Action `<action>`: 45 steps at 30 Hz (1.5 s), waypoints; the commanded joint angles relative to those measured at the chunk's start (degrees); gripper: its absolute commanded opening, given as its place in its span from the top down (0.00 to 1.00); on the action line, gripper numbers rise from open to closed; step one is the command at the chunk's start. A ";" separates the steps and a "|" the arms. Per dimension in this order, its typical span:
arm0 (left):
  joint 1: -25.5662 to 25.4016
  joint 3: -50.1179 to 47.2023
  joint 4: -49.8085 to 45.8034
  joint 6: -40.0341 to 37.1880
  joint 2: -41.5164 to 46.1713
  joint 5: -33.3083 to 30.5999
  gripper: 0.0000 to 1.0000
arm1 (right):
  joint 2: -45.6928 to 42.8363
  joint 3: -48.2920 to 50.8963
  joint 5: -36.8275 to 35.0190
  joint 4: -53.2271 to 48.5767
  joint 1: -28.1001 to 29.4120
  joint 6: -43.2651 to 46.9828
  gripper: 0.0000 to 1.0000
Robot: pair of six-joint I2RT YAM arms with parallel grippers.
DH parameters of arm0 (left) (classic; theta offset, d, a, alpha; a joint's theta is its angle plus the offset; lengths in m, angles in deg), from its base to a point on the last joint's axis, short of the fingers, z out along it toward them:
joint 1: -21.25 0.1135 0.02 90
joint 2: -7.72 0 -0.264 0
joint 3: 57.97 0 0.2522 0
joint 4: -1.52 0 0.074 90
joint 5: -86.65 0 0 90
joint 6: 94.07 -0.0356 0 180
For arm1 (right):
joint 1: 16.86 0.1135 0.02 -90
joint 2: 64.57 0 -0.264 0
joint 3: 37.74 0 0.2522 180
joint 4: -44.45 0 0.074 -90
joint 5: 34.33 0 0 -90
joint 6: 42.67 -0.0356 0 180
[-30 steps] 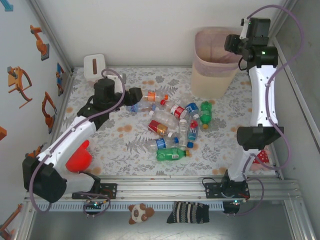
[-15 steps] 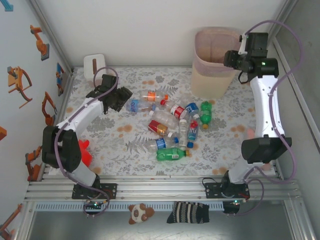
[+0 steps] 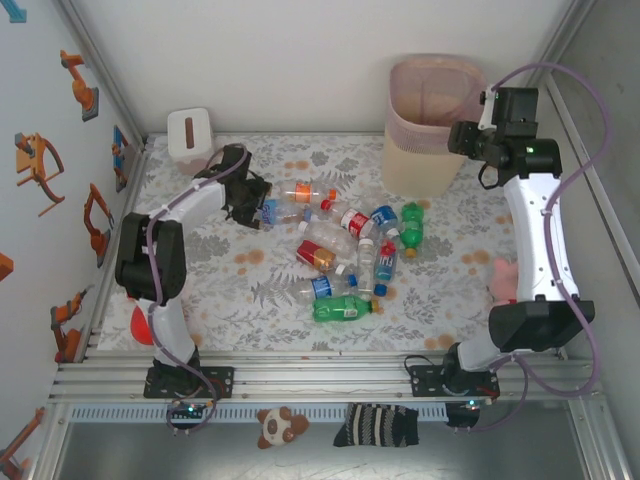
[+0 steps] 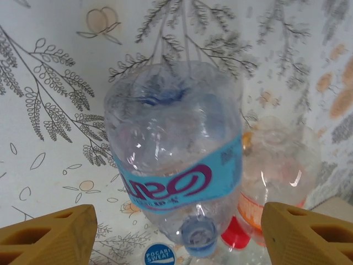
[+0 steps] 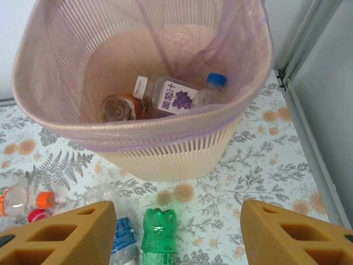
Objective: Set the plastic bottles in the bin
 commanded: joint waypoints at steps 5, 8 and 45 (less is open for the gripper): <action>0.30 1.69 1.36 11.30 -2.28 1.56 0.11 | -3.29 1.99 -1.11 0.26 -0.35 -0.47 0.40; 0.33 1.86 1.70 13.70 -3.16 1.28 0.11 | -3.83 2.77 -1.20 0.10 -0.40 -0.56 0.40; 0.87 11.45 -7.43 14.70 -12.86 2.75 0.26 | -9.50 6.84 -2.62 -0.57 -0.40 -1.04 0.40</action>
